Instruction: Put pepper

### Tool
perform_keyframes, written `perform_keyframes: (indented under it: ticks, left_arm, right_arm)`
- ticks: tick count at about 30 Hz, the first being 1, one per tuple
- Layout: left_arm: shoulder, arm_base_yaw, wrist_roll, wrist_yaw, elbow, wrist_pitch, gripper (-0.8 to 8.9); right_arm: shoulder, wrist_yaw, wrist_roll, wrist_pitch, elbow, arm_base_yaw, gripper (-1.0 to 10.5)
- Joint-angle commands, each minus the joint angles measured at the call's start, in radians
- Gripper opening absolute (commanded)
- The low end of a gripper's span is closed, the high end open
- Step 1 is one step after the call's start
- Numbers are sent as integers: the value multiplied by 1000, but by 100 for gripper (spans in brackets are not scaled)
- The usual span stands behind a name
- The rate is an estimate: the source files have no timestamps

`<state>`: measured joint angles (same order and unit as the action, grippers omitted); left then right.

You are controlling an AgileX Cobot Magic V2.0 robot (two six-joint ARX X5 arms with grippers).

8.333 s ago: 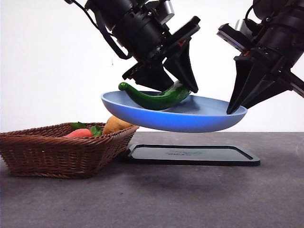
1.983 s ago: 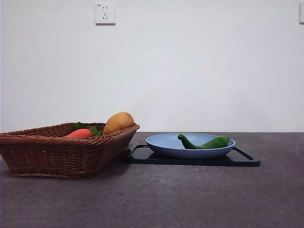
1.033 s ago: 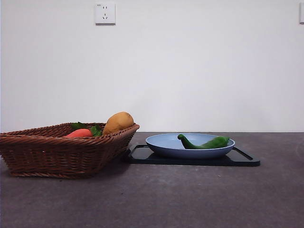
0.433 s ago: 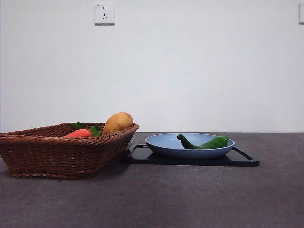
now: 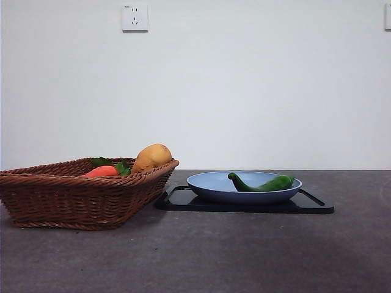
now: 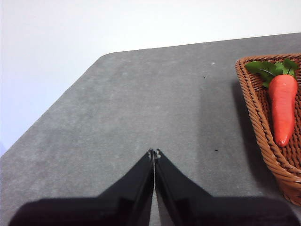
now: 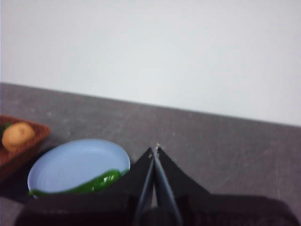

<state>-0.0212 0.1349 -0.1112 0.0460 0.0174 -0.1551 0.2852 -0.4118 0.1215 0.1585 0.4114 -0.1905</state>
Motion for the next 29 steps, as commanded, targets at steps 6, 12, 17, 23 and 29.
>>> perform_keyframes:
  ticks: [6,12,17,23,29]
  left_arm:
    - [4,4,7,2,-11,12,8]
    - [4,4,7,2,-11,12,8]
    - [4,4,7,1,-11,12,8]
    - [4,4,7,1,-11,12,8]
    - [4,4,7,1,-11,12,8]
  right_arm:
    - [-153,-1,-16,-35,-241,16,4]
    - [-237,0,-17,-38,-357,49,4]
    - [-268,3,-20,-37,-390,64,4]
    - [-286,3,-21,-5,-403,76,4]
    - [-286,2,-59,-4,-403,76,4]
